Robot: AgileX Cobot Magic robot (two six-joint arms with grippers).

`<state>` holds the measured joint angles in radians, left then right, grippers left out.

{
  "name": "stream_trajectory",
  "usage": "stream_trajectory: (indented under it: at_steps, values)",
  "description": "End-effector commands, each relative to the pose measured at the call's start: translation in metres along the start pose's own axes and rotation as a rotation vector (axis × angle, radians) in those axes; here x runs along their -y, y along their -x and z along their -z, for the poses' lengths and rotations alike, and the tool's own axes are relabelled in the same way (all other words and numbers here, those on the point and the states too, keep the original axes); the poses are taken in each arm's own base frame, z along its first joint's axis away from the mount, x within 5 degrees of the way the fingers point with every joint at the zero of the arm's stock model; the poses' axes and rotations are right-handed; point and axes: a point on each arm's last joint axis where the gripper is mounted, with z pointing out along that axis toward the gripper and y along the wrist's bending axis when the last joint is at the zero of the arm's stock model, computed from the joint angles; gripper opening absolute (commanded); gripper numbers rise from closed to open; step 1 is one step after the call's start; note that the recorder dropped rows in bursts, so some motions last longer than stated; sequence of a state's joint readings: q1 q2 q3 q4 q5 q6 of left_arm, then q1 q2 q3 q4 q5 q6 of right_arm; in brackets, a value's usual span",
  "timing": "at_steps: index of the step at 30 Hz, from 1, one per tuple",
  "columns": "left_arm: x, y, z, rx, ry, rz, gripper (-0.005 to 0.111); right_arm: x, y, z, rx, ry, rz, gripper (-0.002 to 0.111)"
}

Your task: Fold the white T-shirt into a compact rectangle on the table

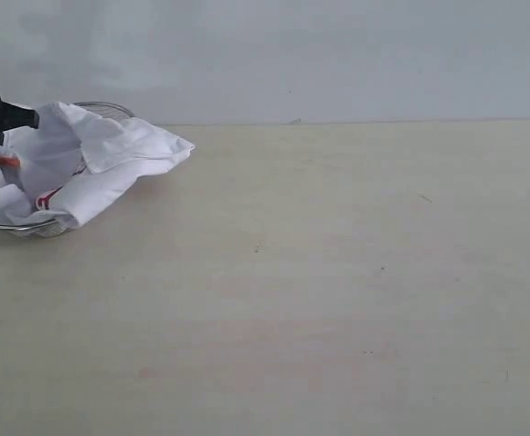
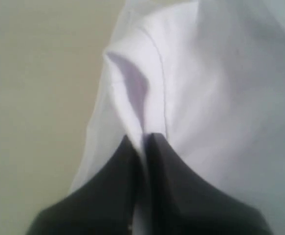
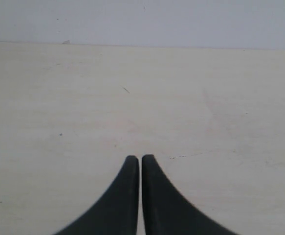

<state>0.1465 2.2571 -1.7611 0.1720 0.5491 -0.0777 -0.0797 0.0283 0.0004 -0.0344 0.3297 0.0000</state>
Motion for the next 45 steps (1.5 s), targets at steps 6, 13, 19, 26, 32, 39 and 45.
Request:
stream_trajectory:
  at_steps: [6,13,19,26,32,39,45]
  values:
    - [-0.003,0.020,0.033,0.098,-0.044,0.080,0.004,0.000,0.001,0.001,0.013,-0.007,0.000,0.000]
    - [0.000,0.037,0.072,0.176,-0.126,0.092,0.004,0.000,0.001,0.001,0.013,-0.007,0.000,0.000]
    - [0.004,0.053,0.120,0.276,-0.225,0.072,0.004,0.000,0.001,0.001,0.013,-0.007,0.000,0.000]
    - [0.011,0.063,0.188,0.375,-0.371,0.048,0.004,0.000,0.001,0.001,0.013,-0.007,0.000,0.000]
    - [0.014,0.063,0.260,0.471,-0.470,-0.010,0.004,0.000,0.001,0.001,0.013,-0.007,0.000,0.000]
    - [0.024,0.050,0.323,0.496,-0.644,-0.060,0.004,0.000,0.001,0.001,0.015,-0.007,0.000,0.000]
    - [0.011,0.028,0.290,0.275,-0.426,-0.063,0.004,0.000,0.001,0.001,0.015,-0.007,0.000,0.000]
